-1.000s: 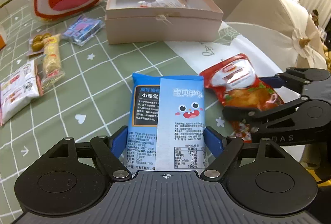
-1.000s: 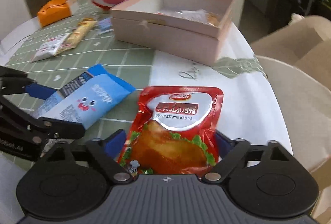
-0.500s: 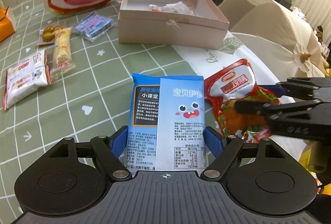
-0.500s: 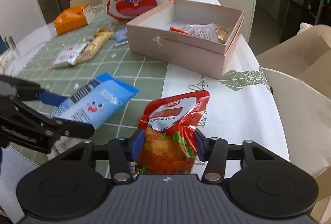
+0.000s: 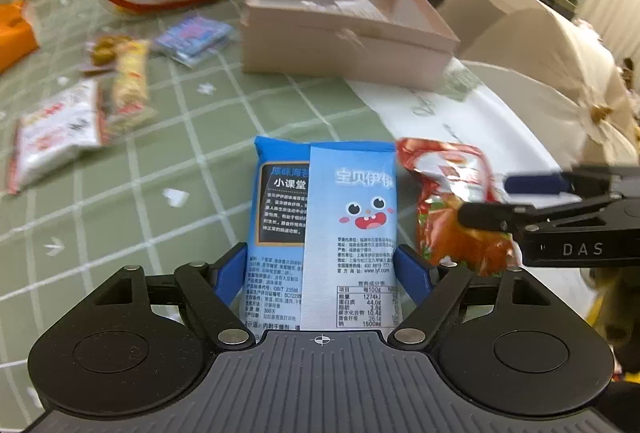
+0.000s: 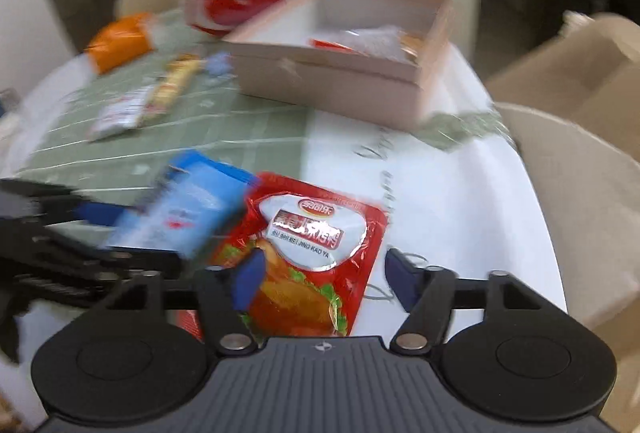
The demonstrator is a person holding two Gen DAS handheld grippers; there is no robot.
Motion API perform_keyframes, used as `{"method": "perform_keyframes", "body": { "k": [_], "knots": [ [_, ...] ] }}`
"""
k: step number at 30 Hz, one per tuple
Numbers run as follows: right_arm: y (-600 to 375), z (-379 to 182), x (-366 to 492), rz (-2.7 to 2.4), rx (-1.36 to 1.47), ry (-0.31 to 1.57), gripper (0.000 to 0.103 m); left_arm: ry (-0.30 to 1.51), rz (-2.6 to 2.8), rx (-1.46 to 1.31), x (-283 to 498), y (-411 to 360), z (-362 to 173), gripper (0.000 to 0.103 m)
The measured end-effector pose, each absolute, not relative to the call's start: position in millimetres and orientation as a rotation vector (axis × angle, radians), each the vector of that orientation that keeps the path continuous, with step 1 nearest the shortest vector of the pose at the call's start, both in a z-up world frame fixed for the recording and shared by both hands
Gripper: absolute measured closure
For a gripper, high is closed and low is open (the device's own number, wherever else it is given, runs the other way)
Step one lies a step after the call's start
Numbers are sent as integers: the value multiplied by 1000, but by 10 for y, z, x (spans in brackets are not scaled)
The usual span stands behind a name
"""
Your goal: Organize snacks
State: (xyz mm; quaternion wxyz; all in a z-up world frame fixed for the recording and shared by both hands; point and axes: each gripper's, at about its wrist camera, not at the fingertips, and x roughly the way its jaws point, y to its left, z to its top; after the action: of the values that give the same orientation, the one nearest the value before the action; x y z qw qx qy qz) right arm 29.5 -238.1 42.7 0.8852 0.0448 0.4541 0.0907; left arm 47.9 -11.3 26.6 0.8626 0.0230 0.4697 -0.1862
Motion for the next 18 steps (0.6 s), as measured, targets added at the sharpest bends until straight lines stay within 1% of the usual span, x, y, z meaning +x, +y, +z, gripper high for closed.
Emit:
{"method": "perform_keyframes", "body": {
  "k": [2,3,4,10,13,18],
  "knots": [
    [-2353,390,320,176,172,968,28,978,-352,44,494,-42,275,19],
    [-2307,372,330,163,189,977,23,980,-333,40,505,-1,267,19],
    [-2248,366,336,140,186,976,19,982,-310,38,512,41,255,19],
    [-2013,305,492,54,121,1016,7,992,-269,12,525,186,198,19],
    [-1901,274,582,50,55,1020,5,992,-271,15,521,175,187,19],
    [-1882,215,502,168,-45,938,5,994,-281,12,510,171,188,19]
  ]
}}
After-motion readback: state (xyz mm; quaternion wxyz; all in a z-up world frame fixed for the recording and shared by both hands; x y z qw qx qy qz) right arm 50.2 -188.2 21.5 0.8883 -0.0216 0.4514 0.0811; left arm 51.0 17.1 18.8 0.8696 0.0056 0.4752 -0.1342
